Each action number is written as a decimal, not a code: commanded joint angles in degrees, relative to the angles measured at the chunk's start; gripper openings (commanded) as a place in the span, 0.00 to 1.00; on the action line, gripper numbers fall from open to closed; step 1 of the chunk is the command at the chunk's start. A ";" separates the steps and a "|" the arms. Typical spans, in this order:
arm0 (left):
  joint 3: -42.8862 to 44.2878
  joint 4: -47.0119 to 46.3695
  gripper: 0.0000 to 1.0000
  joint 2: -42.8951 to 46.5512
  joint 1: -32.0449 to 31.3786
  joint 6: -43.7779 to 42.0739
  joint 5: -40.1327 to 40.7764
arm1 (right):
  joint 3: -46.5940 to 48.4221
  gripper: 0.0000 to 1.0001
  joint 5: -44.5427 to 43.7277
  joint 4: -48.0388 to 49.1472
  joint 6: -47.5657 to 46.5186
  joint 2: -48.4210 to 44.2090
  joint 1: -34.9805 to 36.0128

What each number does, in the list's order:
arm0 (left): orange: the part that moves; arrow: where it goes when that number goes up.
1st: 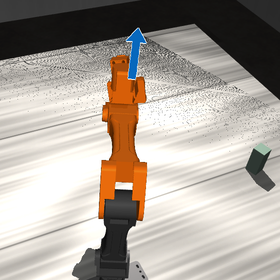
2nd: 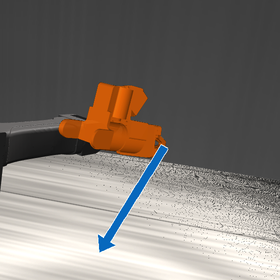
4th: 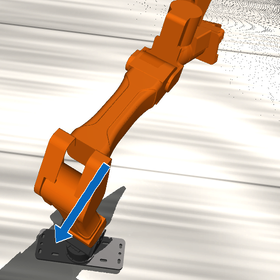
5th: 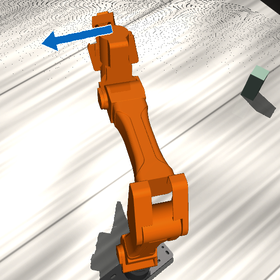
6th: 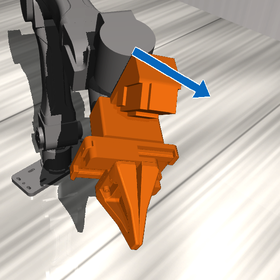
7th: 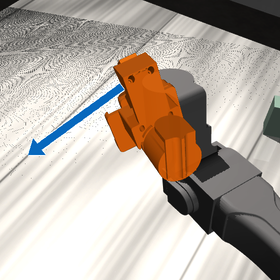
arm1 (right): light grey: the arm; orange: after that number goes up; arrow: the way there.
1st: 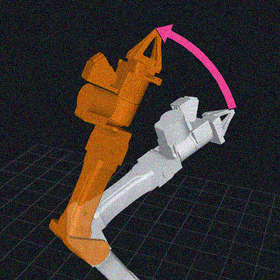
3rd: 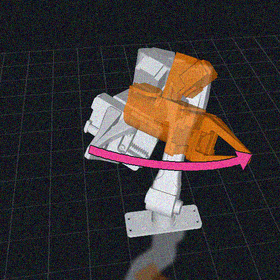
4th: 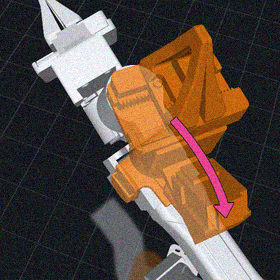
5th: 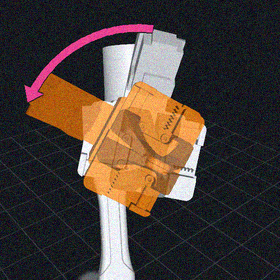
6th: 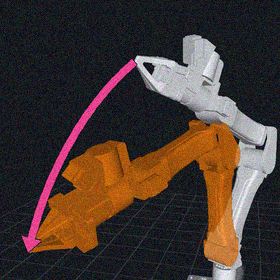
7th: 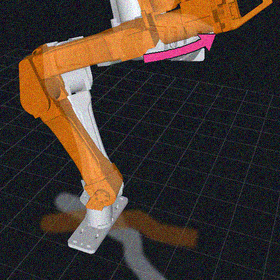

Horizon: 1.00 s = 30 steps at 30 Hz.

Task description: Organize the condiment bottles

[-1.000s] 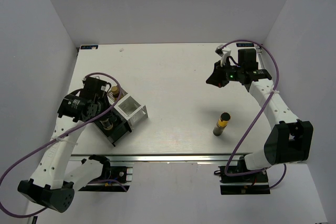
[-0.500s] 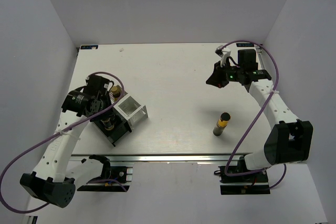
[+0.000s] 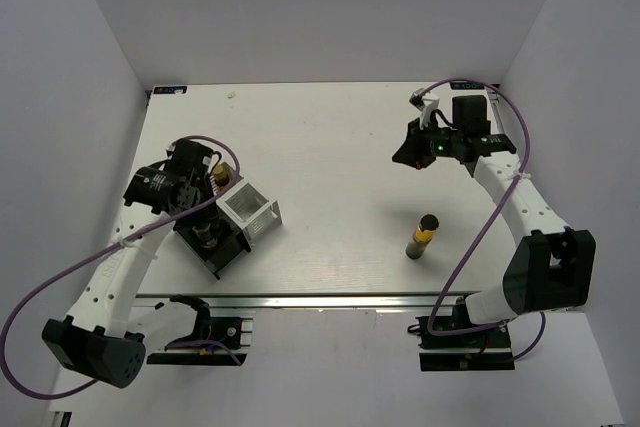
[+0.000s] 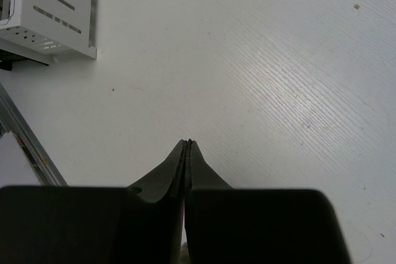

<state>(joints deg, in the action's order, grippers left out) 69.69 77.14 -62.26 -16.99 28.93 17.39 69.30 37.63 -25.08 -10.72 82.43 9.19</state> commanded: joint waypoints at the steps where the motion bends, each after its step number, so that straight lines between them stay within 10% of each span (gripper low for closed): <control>1: -0.26 3.63 0.00 2.58 0.12 -0.28 0.90 | -0.83 0.00 0.43 1.70 0.17 -1.66 0.21; 19: -1.22 3.80 0.79 2.67 0.12 0.43 -1.92 | 0.05 0.08 0.78 1.44 0.09 -1.57 0.21; 26: 2.55 3.02 0.71 3.19 0.12 0.52 -2.71 | 2.33 0.60 7.45 -3.56 -9.04 -1.66 0.21; 28: 6.23 0.48 0.52 4.25 0.12 0.08 -4.81 | 3.56 0.72 9.56 -7.07 -12.20 -1.92 0.21; 29: 7.46 -0.67 0.19 4.77 0.21 -0.36 -5.69 | 3.91 0.73 10.01 -8.22 -13.78 -2.10 0.21; 30: 8.43 -2.25 0.11 5.48 0.21 -0.62 -6.74 | 4.35 0.76 9.57 -10.84 -16.32 -2.36 0.21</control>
<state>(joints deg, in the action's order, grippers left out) 73.34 77.69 -59.99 -16.97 28.99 13.74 70.39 43.35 -30.39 -19.33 82.41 9.19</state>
